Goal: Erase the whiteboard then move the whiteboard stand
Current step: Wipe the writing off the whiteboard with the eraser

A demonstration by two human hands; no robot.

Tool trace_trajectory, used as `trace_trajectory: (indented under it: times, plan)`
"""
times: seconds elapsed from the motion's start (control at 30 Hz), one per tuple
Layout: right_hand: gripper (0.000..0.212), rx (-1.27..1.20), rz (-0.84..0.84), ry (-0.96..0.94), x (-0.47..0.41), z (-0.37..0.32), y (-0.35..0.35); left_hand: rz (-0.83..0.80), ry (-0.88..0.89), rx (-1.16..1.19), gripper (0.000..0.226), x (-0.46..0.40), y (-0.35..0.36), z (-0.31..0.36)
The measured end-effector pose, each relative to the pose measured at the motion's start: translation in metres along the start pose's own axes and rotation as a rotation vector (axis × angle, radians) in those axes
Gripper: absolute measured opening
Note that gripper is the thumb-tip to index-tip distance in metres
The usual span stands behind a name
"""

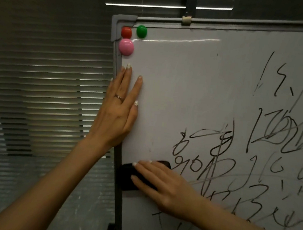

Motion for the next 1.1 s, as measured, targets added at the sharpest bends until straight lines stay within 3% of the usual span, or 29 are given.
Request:
trace_trajectory:
  times: [0.17, 0.43, 0.6, 0.73, 0.93, 1.1]
  plan:
    - [0.031, 0.093, -0.038, -0.079, 0.002, 0.008, -0.008, -0.055, 0.023, -0.021, 0.052, 0.003, -0.004, -0.002]
    - [0.036, 0.214, 0.255, 0.231, -0.034, 0.067, -0.035, -0.101, 0.064, -0.079, 0.052, 0.017, -0.003, -0.008]
    - [0.036, 0.162, 0.291, 0.309, -0.033, 0.054, -0.027, -0.035, 0.006, -0.103, 0.053, 0.028, 0.003, -0.001]
    - [0.037, 0.106, 0.242, 0.225, -0.019, 0.044, -0.025, 0.012, -0.092, -0.128, 0.054, 0.034, 0.007, 0.011]
    - [0.033, 0.141, 0.007, -0.079, 0.03, 0.052, -0.039, 0.003, -0.163, -0.218, 0.059, 0.047, 0.016, 0.026]
    - [0.037, 0.204, 0.085, 0.005, 0.024, 0.086, -0.053, 0.002, -0.21, -0.122, 0.066, 0.053, 0.024, 0.035]
Point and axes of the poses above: each hand's wrist, its own x-axis away from the middle knuckle, its own y-axis out of the palm, z = x × y, the point moved 1 cm from there along -x, towards the middle knuckle, and after that the axes turned 2 degrees about x, right-handed, at the moved point
